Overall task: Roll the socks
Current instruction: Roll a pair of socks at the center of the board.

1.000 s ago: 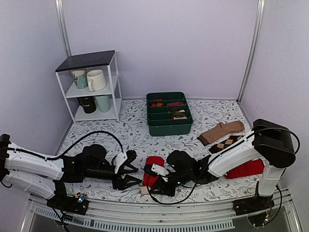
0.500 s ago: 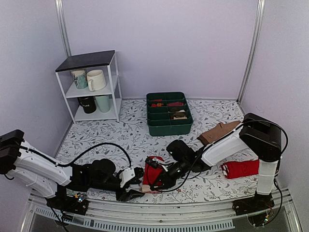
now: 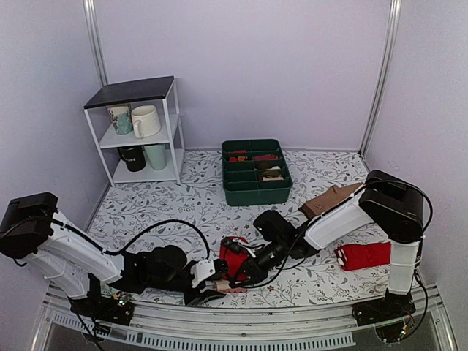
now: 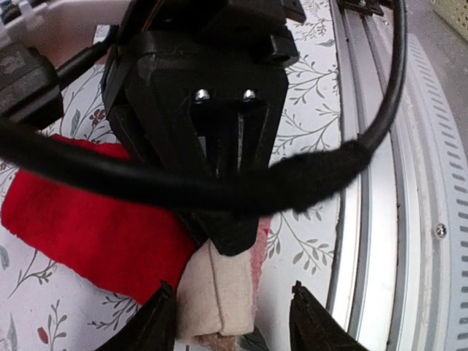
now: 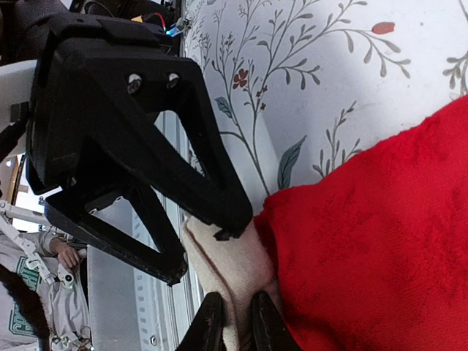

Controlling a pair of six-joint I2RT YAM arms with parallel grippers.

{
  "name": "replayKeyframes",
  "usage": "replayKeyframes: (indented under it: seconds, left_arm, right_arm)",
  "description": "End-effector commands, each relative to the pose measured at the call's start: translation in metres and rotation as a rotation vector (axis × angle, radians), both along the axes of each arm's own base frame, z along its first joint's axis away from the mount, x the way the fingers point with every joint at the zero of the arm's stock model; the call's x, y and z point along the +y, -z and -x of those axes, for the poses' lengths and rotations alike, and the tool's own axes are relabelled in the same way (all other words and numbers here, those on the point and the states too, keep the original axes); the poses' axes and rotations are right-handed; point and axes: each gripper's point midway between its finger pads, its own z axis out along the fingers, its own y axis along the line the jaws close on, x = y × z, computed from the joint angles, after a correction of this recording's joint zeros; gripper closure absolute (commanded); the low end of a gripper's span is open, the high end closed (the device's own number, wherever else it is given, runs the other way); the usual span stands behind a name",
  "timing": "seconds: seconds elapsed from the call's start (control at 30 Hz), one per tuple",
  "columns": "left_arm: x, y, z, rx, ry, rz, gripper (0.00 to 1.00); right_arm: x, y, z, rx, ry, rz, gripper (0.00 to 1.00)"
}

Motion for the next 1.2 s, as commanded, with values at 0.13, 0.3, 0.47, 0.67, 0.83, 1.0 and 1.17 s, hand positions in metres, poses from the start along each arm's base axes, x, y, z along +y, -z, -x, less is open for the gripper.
replayKeyframes:
  seconds: [0.13,0.3,0.47,0.67,0.83,1.0,1.17]
  left_arm:
    - [-0.015,0.004,0.009,0.028,0.046,0.024,0.57]
    - [-0.012,0.007,0.014,0.057,0.050,0.026,0.71]
    - [-0.015,0.010,0.015,0.060,0.065,0.028,0.85]
    - [-0.015,0.019,0.012,0.175,0.064,0.007,1.00]
    - [-0.002,0.028,0.007,0.340,0.004,-0.003,1.00]
    - [0.008,0.046,0.009,0.488,-0.044,-0.095,1.00]
    - [0.013,0.055,0.013,0.579,-0.069,-0.149,1.00]
  right_arm:
    - [-0.094,0.101,0.034,0.182,0.074,0.509,0.87]
    - [-0.093,0.102,0.034,0.197,0.078,0.508,0.87]
    - [-0.091,0.102,0.034,0.208,0.078,0.507,0.87]
    - [-0.081,0.090,0.029,0.179,0.078,0.444,0.85]
    - [-0.054,0.057,0.004,0.040,0.103,0.294,0.72]
    - [-0.035,-0.001,-0.026,-0.213,0.156,0.076,0.63]
    - [-0.046,-0.044,-0.038,-0.506,0.213,-0.096,0.58]
